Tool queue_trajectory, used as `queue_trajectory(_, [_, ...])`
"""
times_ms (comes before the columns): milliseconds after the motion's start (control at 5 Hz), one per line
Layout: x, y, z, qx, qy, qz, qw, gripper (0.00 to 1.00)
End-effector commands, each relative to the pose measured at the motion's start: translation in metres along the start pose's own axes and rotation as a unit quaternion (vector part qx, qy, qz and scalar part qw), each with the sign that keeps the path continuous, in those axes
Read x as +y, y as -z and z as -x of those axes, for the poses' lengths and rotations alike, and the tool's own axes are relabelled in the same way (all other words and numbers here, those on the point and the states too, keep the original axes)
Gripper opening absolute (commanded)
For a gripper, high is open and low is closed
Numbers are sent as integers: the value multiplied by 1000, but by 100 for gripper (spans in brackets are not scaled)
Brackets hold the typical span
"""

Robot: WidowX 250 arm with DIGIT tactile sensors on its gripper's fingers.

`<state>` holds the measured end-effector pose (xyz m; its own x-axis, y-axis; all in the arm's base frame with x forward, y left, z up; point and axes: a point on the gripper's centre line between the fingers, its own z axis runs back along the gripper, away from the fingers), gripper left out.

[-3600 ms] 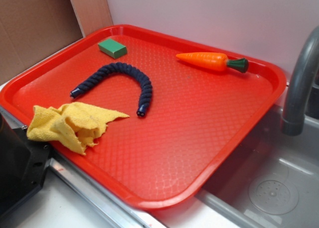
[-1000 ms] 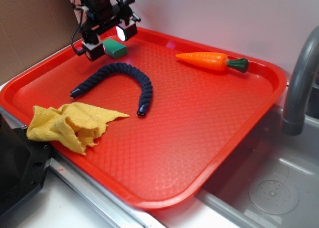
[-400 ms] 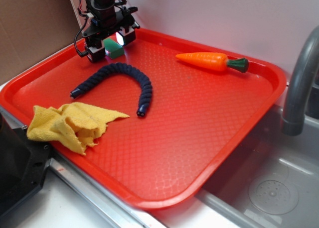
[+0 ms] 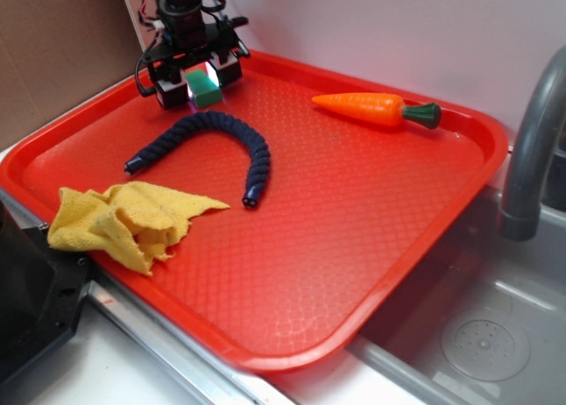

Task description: Grab the green block.

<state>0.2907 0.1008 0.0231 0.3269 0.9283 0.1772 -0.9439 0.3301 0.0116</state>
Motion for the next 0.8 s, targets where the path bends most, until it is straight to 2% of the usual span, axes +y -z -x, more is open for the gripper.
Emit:
queue_trajectory(0, [10, -122, 0, 36, 231, 87, 968, 0])
queue_trajectory(200, [26, -166, 26, 39, 322, 107, 940, 0])
queue_trajectory(400, [53, -199, 46, 44, 406, 128, 904, 0])
queue_trajectory(600, [78, -210, 55, 45, 442, 132, 886, 0])
